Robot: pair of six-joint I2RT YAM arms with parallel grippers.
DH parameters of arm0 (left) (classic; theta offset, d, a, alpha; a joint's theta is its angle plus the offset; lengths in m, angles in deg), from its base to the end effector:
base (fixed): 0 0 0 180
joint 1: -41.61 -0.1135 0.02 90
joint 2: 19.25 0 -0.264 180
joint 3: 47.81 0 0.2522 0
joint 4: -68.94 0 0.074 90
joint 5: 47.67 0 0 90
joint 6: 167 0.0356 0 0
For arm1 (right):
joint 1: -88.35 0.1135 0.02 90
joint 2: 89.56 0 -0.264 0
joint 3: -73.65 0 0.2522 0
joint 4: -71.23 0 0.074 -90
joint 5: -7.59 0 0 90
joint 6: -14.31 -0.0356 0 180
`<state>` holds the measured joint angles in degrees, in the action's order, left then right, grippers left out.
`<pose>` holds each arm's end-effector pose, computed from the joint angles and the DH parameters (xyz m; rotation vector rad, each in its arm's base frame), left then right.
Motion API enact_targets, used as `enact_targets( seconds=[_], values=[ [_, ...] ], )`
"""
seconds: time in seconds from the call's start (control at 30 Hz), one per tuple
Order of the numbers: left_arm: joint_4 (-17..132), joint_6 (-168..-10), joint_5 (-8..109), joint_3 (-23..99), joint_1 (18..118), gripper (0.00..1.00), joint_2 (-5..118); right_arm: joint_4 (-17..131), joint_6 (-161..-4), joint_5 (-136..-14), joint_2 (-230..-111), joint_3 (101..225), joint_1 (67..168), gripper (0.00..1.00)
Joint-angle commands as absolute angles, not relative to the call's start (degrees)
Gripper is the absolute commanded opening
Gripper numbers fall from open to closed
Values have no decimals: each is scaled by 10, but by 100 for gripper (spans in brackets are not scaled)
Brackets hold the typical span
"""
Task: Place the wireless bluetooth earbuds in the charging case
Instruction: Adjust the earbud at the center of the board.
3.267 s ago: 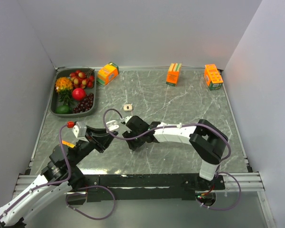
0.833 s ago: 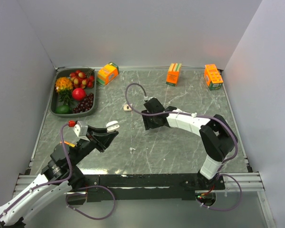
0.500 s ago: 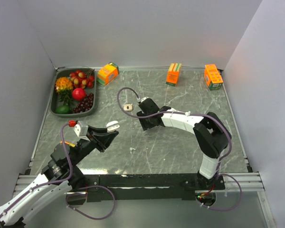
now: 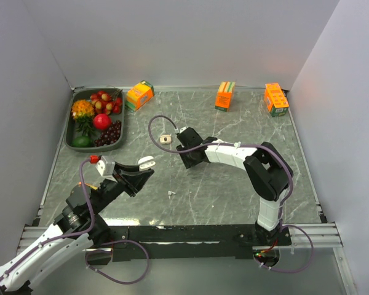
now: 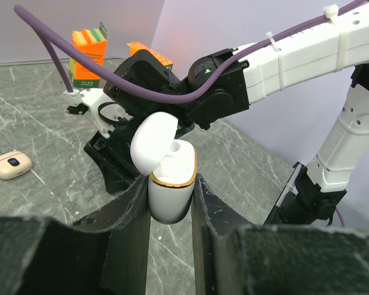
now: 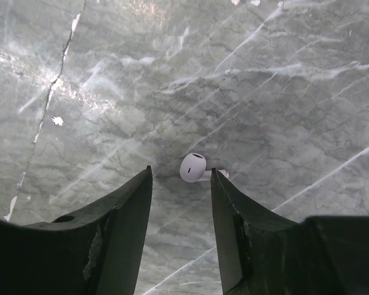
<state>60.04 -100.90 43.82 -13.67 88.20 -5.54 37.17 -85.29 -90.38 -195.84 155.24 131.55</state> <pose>0.0730 -0.0785 0.2860 0.3078 1.4168 -1.0399 0.2803 0.2564 0.1682 -0.6999 2.4926 0.1604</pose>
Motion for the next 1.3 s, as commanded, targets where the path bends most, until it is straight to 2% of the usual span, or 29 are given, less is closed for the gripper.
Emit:
enact_targets(
  seconds=[0.0,0.53,0.83,0.93,1.03,1.27],
  values=[
    [619,-1019,441,-117,885,1,-55,371,-872,-909,-1975,1585,1312,49],
    [614,-1025,443,-117,884,1,-65,342,-907,-904,-1999,1591,1302,40],
    [612,-1025,442,-116,884,1,-68,326,-946,-894,-1989,1591,1295,22],
    [612,-1026,443,-116,885,1,-69,322,-958,-887,-1985,1592,1293,13],
    [611,-1027,443,-115,885,1,-69,319,-980,-875,-1982,1593,1284,0],
    [610,-1027,440,-115,885,1,-69,338,-1114,-827,-1946,1568,1240,0]
  ],
)
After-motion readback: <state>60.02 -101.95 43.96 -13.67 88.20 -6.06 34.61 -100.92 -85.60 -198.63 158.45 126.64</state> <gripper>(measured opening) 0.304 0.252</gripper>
